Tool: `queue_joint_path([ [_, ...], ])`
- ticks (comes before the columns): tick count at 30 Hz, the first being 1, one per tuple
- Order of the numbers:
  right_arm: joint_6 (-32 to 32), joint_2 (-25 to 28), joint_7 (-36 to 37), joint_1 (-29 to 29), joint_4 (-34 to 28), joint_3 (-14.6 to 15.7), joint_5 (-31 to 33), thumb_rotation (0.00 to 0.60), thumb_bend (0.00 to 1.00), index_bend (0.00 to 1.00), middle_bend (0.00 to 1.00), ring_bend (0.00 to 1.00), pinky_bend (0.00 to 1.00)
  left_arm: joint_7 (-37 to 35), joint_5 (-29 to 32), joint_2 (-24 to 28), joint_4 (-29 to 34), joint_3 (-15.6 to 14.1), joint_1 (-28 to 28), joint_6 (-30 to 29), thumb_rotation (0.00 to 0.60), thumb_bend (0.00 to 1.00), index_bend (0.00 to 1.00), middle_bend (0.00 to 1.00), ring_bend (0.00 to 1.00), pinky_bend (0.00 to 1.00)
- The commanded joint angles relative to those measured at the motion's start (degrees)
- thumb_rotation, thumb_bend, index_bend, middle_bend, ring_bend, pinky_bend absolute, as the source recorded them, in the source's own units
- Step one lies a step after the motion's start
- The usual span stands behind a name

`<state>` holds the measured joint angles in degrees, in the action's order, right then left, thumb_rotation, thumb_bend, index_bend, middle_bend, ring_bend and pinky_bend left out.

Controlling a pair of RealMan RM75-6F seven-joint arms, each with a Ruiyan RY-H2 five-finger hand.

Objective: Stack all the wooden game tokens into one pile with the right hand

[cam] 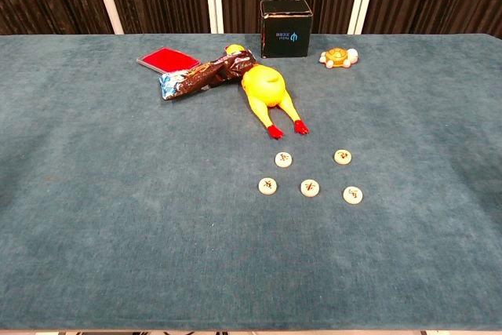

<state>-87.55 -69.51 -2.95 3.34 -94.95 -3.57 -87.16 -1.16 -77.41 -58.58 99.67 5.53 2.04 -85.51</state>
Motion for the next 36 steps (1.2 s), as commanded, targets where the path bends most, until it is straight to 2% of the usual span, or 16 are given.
queue_joint_path([
  [1,-0.01,-0.03,0.25,-0.08,-0.17,-0.14,0.33,0.600,0.34,0.09,0.00,0.00,0.00,-0.14,-0.02,-0.04,0.01,0.03,-0.03,-0.04,0.600,0.19,0.10,0.00,0.00,0.16],
  [12,2.91,0.93,1.75,0.31,-2.47,0.20,2.20,0.600,0.34,0.16,0.00,0.00,0.00,-0.12,0.29,-0.03,0.41,0.13,-0.12,-0.13,0.600,0.19,0.10,0.00,0.00,0.16],
  [19,12.86,5.71,3.27,5.08,-6.89,-0.43,5.02,0.600,0.34,0.20,0.00,0.00,0.00,0.39,0.18,-0.19,0.53,-0.06,-0.02,0.12,0.600,0.19,0.10,0.00,0.00,0.16],
  [23,16.63,6.64,-0.19,8.41,-9.66,-2.40,7.19,0.600,0.34,0.22,0.00,0.00,0.00,0.76,0.37,-0.28,0.66,-0.09,-0.01,0.21,0.600,0.19,0.10,0.00,0.00,0.16],
  [27,20.28,5.23,-5.77,12.18,-12.59,-4.90,11.90,0.600,0.34,0.26,0.00,0.00,0.00,0.91,0.42,-0.33,0.80,-0.15,0.00,0.30,0.600,0.19,0.10,0.00,0.00,0.16],
  [30,23.58,2.96,-11.10,16.09,-13.90,-6.96,16.68,0.600,0.34,0.28,0.00,0.00,0.00,0.82,0.56,-0.29,0.85,-0.10,-0.01,0.33,0.600,0.19,0.10,0.00,0.00,0.16],
  [36,26.97,-4.12,-21.26,23.47,-11.71,-10.00,26.27,0.600,0.34,0.30,0.00,0.00,0.00,0.44,1.00,-0.14,0.82,-0.05,-0.03,0.63,0.600,0.19,0.10,0.00,0.00,0.16],
])
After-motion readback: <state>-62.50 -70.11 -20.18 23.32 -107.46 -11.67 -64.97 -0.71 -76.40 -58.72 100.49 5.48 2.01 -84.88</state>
